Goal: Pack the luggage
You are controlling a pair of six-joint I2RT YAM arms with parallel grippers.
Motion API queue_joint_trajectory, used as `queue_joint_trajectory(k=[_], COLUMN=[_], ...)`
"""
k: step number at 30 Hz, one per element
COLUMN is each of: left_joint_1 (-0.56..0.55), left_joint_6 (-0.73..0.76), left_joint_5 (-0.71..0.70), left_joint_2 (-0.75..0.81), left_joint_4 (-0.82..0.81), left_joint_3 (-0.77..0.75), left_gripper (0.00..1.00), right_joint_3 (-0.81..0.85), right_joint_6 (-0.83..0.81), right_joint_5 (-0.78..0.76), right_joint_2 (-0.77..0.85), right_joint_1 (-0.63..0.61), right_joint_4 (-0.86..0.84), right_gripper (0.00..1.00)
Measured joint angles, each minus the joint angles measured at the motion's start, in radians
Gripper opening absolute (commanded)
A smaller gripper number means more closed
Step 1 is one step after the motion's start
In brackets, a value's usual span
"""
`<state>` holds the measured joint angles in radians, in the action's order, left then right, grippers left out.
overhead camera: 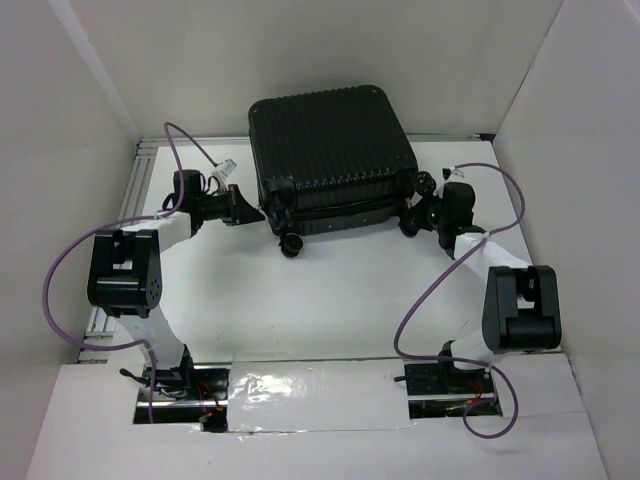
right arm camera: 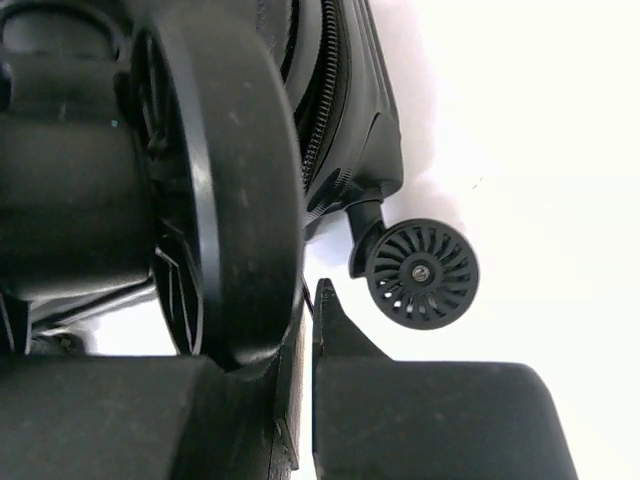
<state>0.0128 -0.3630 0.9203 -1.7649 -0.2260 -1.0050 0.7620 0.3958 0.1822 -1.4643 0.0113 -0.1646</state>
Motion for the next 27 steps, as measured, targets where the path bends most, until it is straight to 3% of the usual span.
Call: queue_joint_trajectory(k=[4, 7, 15, 20, 27], left_joint_1=[0.000, 0.000, 0.000, 0.000, 0.006], left_joint_6=[0.022, 0.026, 0.046, 0.045, 0.047], left_joint_5=[-0.007, -0.009, -0.026, -0.030, -0.062], left_joint_2=[-0.010, -0.021, -0.027, -0.052, -0.134], left_joint_4=[0.027, 0.048, 0.063, 0.048, 0.152], left_joint_3=[-0.023, -0.046, -0.065, -0.089, -0.238], left_gripper=[0.00, 0.00, 0.00, 0.00, 0.00], right_joint_3=[0.019, 0.014, 0.111, 0.262, 0.454], right_joint_6=[-0.080, -0.109, -0.116, -0.130, -0.169], right_joint_5=[0.069, 0.259, 0.521, 0.528, 0.402], right_joint_2=[-0.034, -0.059, -0.232, -0.322, -0.413], right_joint_1=[0.031, 0.100, 0.221, 0.222, 0.184], right_joint_4=[-0.018, -0.074, -0.068, 0.011, 0.152], right_gripper=[0.00, 0.00, 0.00, 0.00, 0.00])
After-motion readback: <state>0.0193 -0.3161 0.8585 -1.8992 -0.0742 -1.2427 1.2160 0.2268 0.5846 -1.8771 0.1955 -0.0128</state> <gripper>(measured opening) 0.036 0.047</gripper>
